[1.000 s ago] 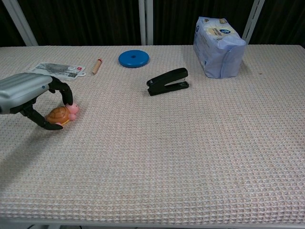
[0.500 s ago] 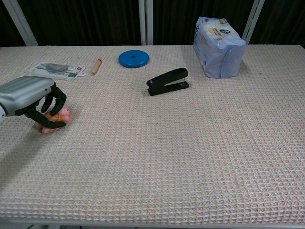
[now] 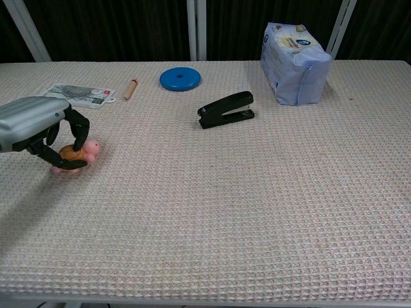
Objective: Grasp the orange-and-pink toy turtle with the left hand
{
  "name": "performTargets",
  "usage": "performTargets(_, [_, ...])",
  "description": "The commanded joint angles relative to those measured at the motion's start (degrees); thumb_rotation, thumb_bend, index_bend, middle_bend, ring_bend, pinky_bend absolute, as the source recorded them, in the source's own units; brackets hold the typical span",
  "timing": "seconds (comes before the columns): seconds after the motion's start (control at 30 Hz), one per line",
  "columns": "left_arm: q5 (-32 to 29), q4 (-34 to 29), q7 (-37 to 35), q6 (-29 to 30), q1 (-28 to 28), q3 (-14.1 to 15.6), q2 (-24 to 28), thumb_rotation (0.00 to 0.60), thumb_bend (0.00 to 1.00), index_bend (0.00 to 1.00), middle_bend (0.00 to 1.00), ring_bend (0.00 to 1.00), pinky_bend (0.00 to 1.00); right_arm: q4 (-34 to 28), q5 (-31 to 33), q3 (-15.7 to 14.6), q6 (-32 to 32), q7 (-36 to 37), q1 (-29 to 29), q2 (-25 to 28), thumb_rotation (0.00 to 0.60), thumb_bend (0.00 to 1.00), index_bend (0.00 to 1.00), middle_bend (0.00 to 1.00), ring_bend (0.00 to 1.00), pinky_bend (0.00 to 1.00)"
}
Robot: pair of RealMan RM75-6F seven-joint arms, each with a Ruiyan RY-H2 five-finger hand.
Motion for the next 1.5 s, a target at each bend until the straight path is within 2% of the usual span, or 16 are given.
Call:
performTargets(0.03, [0.42, -2.48, -0.25, 0.47, 0.24, 0.26, 1.79, 0.6, 0.14, 0.35, 0.36, 0.28, 0.52, -0.12, -0.13, -0.04, 0.11, -0.07, -0.03, 0.04, 0.6, 0.16, 0.0, 0.0, 0.0, 0.0])
performTargets(0.27, [-0.45, -5.73, 1.75, 0.72, 0.92, 0.4, 3.75, 0.6, 0.12, 0.32, 0.35, 0.28, 0.53, -0.42, -0.42, -0.15, 0.42, -0.44, -0.17, 0.08, 0.6, 0.16, 0.0, 0.0, 0.0, 0.0])
performTargets(0.6, [-4.78, -7.51, 8.03, 0.96, 1.38, -1.5, 3.03, 0.6, 0.17, 0.37, 0.41, 0.33, 0.57, -0.12, 0.14, -0.02, -0.19, -0.41, 0.0, -0.09, 0.6, 0.16, 0.0, 0.0, 0.0, 0.0])
performTargets(1.1, [-8.98, -6.09, 14.6, -0.85, 0.84, -2.05, 0.97, 0.6, 0.18, 0.4, 0.43, 0.33, 0.55, 0.93, 0.97, 0.1, -1.03, 0.45, 0.16, -0.43, 0.6, 0.16, 0.0, 0.0, 0.0, 0.0])
performTargets(1.5, [-10.36, -4.93, 15.37, -2.22, 0.42, -1.96, 0.35, 0.6, 0.21, 0.45, 0.49, 0.37, 0.56, 1.22, 1.22, 0.12, -1.32, 0.5, 0.21, -0.62, 0.6, 0.16, 0.0, 0.0, 0.0, 0.0])
